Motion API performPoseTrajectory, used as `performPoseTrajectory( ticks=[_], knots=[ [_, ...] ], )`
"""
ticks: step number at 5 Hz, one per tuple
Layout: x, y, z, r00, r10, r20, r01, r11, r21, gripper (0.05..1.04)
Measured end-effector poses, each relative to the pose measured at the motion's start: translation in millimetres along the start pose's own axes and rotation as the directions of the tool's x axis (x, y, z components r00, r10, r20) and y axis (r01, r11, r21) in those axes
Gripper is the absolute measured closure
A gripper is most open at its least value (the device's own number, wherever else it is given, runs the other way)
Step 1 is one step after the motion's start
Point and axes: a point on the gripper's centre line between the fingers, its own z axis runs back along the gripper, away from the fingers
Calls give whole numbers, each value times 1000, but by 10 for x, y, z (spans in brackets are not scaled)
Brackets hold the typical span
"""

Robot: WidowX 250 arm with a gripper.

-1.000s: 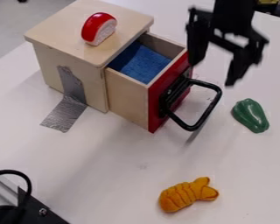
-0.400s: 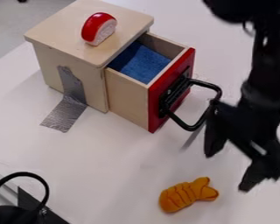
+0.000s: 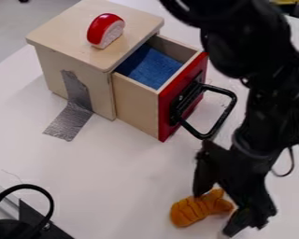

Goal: Take the yellow thing and put it next to the drawer

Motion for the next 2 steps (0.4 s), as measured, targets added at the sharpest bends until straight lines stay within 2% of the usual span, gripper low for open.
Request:
performPoseTrajectory(
  ticks=[1, 2],
  knots=[
    [-147, 17, -94, 999, 6, -44, -6, 1000, 5, 83],
    [-212, -15, -193, 997, 7, -77, -8, 1000, -14, 138]
  ],
)
